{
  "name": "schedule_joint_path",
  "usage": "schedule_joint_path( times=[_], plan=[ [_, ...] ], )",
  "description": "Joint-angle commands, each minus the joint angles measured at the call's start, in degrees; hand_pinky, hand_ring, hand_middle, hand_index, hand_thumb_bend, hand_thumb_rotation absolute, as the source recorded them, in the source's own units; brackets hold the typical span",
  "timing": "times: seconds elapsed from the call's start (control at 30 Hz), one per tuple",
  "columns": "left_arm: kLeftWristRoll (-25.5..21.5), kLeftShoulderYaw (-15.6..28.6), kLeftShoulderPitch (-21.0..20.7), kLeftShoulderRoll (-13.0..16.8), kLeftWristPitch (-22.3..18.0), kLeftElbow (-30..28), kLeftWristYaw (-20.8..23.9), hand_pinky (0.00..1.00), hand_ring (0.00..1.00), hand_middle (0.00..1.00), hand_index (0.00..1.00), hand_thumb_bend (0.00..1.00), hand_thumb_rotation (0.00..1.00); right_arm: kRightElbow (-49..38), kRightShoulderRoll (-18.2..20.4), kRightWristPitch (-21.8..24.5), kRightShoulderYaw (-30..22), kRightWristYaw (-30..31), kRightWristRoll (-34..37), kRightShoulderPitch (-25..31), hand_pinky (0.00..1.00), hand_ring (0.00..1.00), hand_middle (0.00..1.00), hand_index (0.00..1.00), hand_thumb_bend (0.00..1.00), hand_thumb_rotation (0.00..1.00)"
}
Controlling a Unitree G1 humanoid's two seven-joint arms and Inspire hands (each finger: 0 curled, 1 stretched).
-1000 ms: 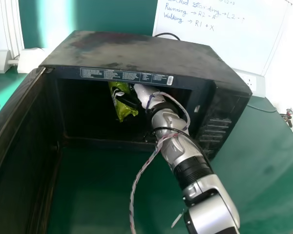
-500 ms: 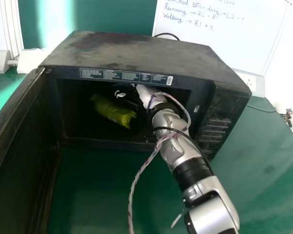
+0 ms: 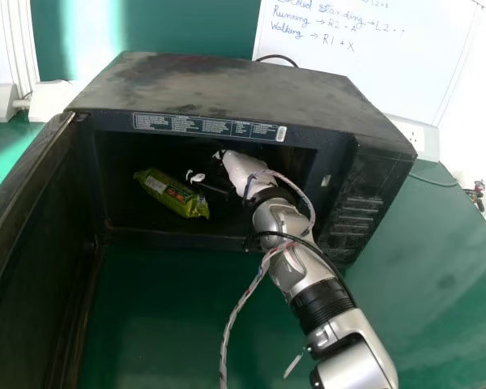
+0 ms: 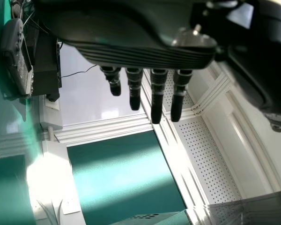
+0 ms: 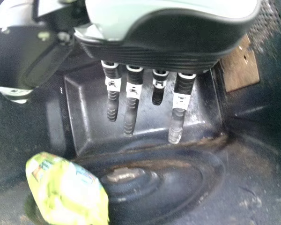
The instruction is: Put biscuit inside oven
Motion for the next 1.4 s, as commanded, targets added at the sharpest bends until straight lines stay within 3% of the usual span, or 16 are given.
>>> schedule_joint_path(
  times=[0.0,0.1,0.2,0.3,0.73,1.37],
  plan=[
    [-0.04,-0.26,0.59,-0.34,-0.63,-0.34,0.17,1.0,0.95,0.87,0.87,1.0,1.0,-1.61,-0.53,0.21,-0.45,0.33,0.21,1.29,0.53,0.65,0.7,0.81,0.87,0.77],
    [-0.01,-0.29,0.66,-0.43,-0.37,-0.59,0.21,1.0,0.95,0.88,0.87,0.99,1.0,-3.28,-0.96,0.34,-0.61,0.3,0.24,2.36,0.52,0.66,0.71,0.82,0.87,0.79],
    [0.08,-0.29,0.65,-0.4,-0.42,-0.65,0.17,1.0,0.95,0.87,0.86,0.99,1.0,-5.41,-1.28,-0.59,-1.08,-1.04,0.51,4.38,0.64,0.8,0.82,0.83,0.87,0.78],
    [0.18,-0.11,0.61,-0.28,-0.25,-0.68,0.22,1.0,0.95,0.87,0.86,1.0,1.0,-7.16,-1.34,-1.56,-1.53,-2.76,0.61,6.29,0.7,0.85,0.87,0.85,0.86,0.79],
    [0.15,-0.12,0.54,-0.17,-0.49,-0.49,0.08,1.0,0.95,0.87,0.87,1.0,1.0,-18.3,-3.43,-0.34,-1.91,-2.21,-1.05,13.66,0.68,0.83,0.86,0.86,0.84,0.85],
    [-0.1,0.13,0.16,0.39,-0.51,0.21,-0.05,1.0,0.95,0.87,0.87,1.0,1.0,-34.58,-6.89,1.12,-4.34,-0.28,-2.56,25.57,0.7,0.81,0.86,0.85,0.83,0.86]
  ],
)
